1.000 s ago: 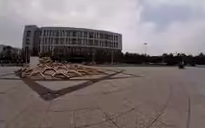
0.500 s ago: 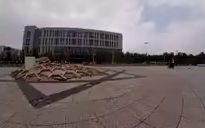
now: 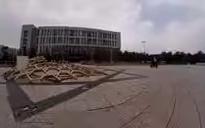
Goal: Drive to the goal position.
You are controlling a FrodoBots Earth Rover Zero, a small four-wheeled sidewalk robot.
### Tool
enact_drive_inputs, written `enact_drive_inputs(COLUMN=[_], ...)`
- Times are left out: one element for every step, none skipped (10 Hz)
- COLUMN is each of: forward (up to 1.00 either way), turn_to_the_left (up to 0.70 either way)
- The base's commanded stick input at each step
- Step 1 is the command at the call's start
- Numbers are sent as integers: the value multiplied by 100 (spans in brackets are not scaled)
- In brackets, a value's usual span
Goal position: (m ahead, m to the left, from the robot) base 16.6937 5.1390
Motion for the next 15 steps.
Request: enact_drive_inputs(forward=[70,70,70,70,70,70,70,70,70,70,70,70,70,70,70], turn_to_the_left=[-13,-13,-13,-13,-13,-13,-13,-13,-13,-13,-13,-13,-13,-13,-13])
